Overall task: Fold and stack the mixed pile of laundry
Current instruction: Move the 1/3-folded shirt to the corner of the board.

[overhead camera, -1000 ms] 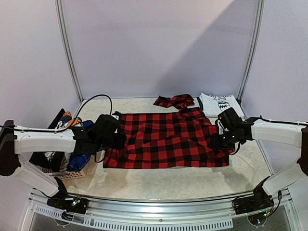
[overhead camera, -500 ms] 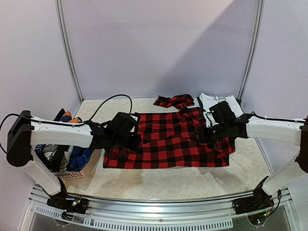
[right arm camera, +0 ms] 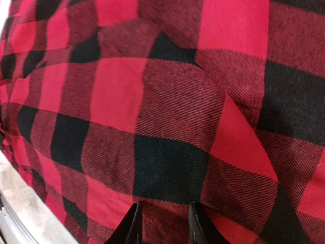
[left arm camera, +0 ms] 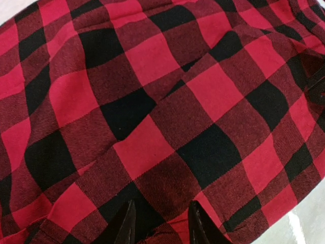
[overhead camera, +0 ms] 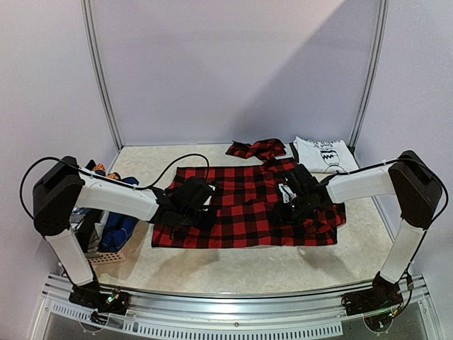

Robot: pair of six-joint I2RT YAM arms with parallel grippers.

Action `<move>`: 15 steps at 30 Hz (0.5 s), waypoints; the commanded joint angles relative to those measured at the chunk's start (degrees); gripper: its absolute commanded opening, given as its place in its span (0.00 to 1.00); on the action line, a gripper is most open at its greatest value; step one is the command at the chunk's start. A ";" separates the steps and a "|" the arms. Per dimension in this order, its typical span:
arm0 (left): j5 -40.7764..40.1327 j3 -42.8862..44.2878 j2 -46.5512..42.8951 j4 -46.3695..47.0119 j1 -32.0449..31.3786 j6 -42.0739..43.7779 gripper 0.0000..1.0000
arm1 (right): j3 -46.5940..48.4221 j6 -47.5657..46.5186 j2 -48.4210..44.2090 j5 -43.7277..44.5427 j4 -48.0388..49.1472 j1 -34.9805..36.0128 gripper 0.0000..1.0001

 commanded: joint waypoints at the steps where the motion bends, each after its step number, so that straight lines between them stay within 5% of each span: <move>1: 1.13 -0.69 1.97 2.95 -0.66 -0.75 0.35 | 1.30 1.41 2.31 1.48 -1.91 0.36 0.31; 15: 1.49 -5.68 3.52 6.76 -0.71 -2.46 0.32 | -1.56 3.89 4.51 2.75 -4.25 1.79 0.30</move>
